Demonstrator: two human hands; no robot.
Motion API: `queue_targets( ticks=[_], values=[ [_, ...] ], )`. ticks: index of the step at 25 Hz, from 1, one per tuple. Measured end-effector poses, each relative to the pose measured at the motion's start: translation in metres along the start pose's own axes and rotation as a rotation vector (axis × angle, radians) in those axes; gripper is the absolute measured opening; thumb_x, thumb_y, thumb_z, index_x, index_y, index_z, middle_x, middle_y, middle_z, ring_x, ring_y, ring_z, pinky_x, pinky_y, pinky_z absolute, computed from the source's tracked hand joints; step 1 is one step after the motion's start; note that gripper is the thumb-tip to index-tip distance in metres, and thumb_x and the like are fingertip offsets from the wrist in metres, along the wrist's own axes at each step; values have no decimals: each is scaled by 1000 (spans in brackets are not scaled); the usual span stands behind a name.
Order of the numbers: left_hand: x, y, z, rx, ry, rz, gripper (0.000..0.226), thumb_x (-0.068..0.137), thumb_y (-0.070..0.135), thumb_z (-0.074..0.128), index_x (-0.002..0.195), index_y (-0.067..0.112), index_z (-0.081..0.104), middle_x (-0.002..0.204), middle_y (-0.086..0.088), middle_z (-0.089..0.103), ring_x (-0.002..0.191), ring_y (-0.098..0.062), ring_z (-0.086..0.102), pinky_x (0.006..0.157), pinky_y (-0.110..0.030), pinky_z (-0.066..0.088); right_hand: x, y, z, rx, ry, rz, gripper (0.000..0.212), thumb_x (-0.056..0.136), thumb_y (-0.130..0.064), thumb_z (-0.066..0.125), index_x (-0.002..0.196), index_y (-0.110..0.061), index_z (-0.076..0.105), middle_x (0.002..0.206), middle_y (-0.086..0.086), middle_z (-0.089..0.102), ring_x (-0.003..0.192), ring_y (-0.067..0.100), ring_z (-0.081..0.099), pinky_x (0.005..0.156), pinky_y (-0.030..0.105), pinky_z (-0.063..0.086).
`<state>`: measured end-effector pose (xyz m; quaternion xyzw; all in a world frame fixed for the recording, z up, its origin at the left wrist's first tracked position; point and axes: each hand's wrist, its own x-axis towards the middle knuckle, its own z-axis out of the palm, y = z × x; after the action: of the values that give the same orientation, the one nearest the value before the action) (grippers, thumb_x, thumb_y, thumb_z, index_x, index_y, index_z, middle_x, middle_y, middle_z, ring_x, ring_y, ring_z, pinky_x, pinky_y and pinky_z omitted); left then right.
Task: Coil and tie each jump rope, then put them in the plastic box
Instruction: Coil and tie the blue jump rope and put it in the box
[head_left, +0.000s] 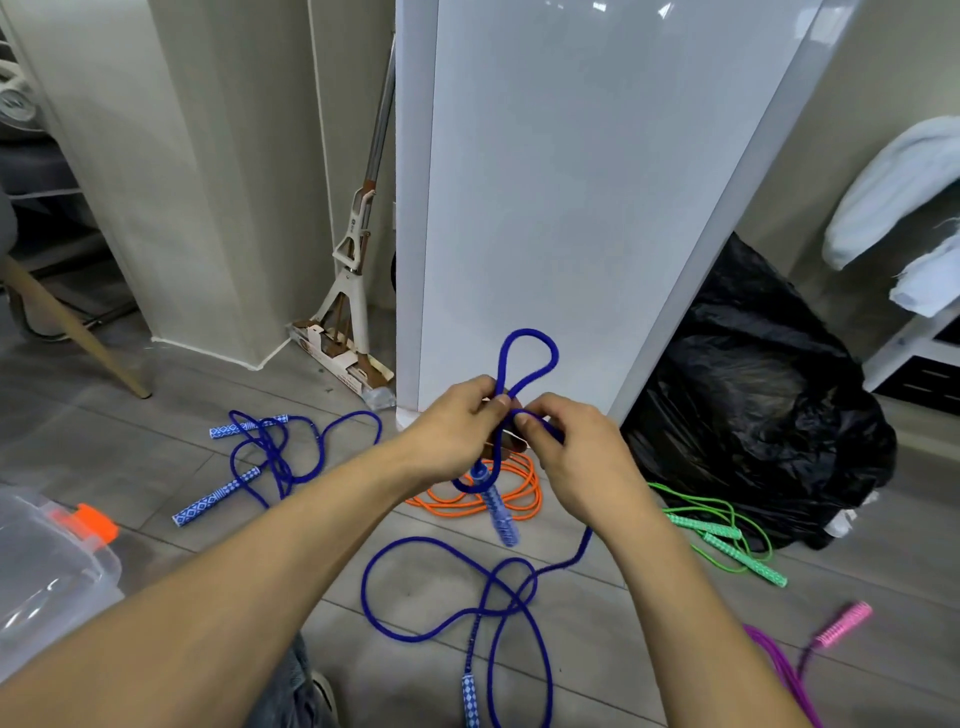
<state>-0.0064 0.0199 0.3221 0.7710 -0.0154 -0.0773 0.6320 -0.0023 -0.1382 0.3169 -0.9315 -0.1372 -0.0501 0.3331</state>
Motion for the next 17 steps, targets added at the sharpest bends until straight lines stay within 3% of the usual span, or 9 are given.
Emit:
queue_targets(
  ticks=[3,7,10,13,17],
  values=[
    [-3,1,3,55,-34,10,20,107,19,38,102,12,56,83,-6,71,79,-20,73,79,-35,60,-2,-1,2,-70,40,-3,21,99,-42,51,92,-27,64,72,-10,64,70,9,58,60,30,44],
    [-2,0,0,272,-105,-8,20,106,16,35,99,13,53,75,0,63,65,-16,59,65,-31,50,-2,1,5,-269,100,21,30,94,-54,53,89,-26,59,80,-3,67,77,24,61,67,39,52],
    [2,0,-5,214,-140,-87,22,104,14,36,98,11,57,73,-4,49,60,-16,43,64,-36,41,-1,4,-1,-249,73,-4,28,96,-51,54,90,-24,59,77,-3,64,74,22,59,64,37,49],
    [3,0,-11,183,-213,-120,27,105,22,39,100,10,63,66,1,43,53,-10,38,58,-30,38,-2,5,-2,-198,-28,-54,20,103,-35,45,102,-21,59,88,-2,63,81,21,56,70,40,47],
    [2,-4,-20,-84,-459,-339,31,106,22,39,103,3,63,59,2,34,52,-12,27,53,-26,32,-5,4,-11,-191,-16,-59,20,98,-44,55,99,-25,59,84,-7,63,77,17,54,67,35,45]
  ],
)
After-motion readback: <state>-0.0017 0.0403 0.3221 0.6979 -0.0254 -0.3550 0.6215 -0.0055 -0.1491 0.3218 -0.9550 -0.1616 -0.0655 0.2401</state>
